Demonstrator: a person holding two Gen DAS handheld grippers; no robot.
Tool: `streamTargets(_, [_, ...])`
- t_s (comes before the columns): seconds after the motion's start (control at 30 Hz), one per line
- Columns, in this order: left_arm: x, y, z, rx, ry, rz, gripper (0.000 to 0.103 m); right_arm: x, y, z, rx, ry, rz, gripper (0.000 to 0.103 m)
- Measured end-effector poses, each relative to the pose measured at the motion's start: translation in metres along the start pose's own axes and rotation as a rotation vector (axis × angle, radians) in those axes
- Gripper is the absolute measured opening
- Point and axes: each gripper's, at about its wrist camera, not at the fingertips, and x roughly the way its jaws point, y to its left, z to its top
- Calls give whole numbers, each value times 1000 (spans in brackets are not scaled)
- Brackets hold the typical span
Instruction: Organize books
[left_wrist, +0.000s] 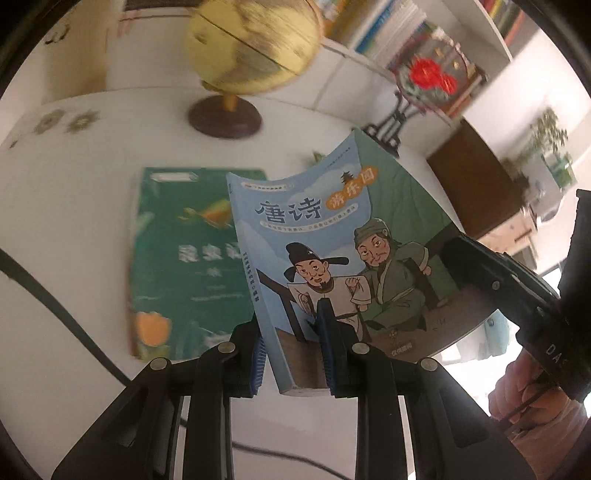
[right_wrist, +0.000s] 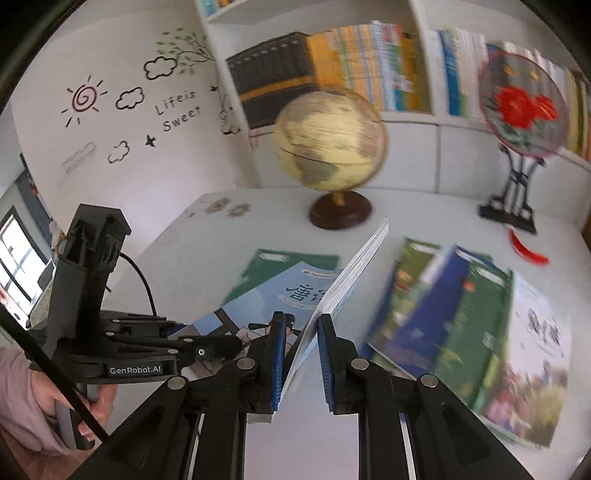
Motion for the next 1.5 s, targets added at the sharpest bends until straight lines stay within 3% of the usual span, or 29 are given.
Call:
streamTargets(0.3, [-6, 52, 4, -84, -29, 23, 22, 46, 39, 31, -81, 5, 24, 17])
streamTargets(0.57, [23, 81, -1, -99, 30, 69, 21, 103, 34, 20, -46, 86, 0, 17])
streamTargets(0.7, [35, 97, -6, -124, 65, 108, 21, 124, 18, 8, 39, 148, -4, 17])
streamTargets(1.07, [44, 102, -2, -126, 111, 106, 22, 132, 13, -16, 104, 194, -34, 17])
streamTargets(1.17, [44, 103, -1, -127, 123, 112, 28, 134, 13, -17, 94, 213, -54, 17])
streamTargets(1.27, [41, 112, -4, -167, 152, 147, 33, 138, 11, -20, 99, 252, -118, 17])
streamTargets(1.4, [32, 134, -12, -259, 176, 155, 37, 136, 6, -31, 158, 306, -128, 17])
streamTargets(1.5, [26, 141, -20, -273, 189, 173, 39, 133, -1, -44, 207, 334, -159, 21])
